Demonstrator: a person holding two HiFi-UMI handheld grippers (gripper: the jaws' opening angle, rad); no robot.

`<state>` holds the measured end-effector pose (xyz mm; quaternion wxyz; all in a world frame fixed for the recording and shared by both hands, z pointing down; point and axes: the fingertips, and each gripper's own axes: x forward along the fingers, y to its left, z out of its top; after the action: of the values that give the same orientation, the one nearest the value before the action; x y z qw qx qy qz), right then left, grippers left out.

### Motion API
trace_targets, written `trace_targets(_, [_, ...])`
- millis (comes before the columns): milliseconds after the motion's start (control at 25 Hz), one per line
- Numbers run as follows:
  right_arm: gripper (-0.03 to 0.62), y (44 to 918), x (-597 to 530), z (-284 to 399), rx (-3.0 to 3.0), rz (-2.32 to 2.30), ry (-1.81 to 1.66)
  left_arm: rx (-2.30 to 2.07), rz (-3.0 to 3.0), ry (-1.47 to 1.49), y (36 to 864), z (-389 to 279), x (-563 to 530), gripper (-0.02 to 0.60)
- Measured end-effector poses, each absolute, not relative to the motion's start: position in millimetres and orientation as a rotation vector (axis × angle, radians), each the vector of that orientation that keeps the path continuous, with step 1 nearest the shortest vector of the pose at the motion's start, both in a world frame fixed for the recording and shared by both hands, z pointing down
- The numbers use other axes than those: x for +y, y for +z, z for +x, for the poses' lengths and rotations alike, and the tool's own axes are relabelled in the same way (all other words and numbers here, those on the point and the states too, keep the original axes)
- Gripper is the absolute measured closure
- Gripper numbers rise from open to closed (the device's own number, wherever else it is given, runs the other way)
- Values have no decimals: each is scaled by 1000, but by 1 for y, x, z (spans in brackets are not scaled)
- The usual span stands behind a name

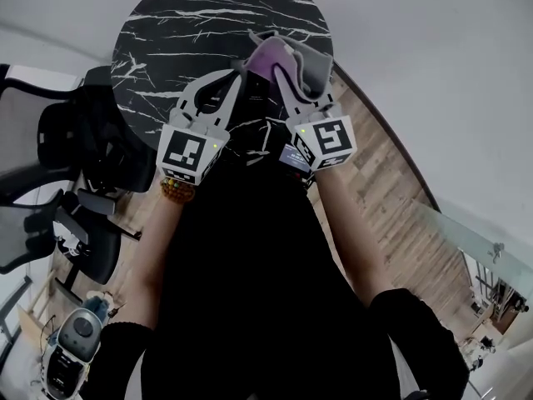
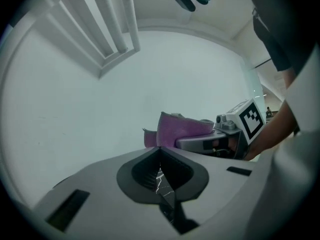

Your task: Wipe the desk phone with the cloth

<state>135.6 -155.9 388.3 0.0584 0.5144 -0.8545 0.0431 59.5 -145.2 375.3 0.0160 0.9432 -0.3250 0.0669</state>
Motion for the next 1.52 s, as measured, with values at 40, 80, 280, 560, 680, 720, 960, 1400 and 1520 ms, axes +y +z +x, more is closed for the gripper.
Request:
trace_targets(40, [531, 379, -154, 138, -2596, 1589, 116, -1011, 2948, 187, 367, 61, -144, 569])
trace_targets(80, [531, 370, -151, 140, -2602, 1620, 103, -1013, 2959, 167, 359, 63, -143, 569])
trace_targets(280, [531, 336, -139, 146, -2581, 1732, -31, -1036, 2953, 97, 334, 65, -141, 569])
trace_targets(560, [531, 321, -123, 147, -2572, 1833, -80, -1058, 2926, 50, 336, 66, -131, 569])
trace_targets(680, [531, 321, -120, 140, -2585, 1796, -102, -1067, 2907, 40, 340, 65, -126, 569])
trace_targets(720, [531, 320, -119, 137, -2592, 1791, -108, -1069, 2906, 44, 341, 65, -125, 569])
trace_targets(960, [531, 310, -116, 132, -2609, 1784, -144, -1134, 2894, 11, 337, 54, -133, 569])
trace_targets(1400, [533, 311, -120, 131, -2604, 1770, -145, -1164, 2888, 11, 343, 46, -137, 569])
trace_targets(1520, [533, 312, -122, 131, -2607, 1760, -144, -1162, 2882, 10, 347, 45, -137, 569])
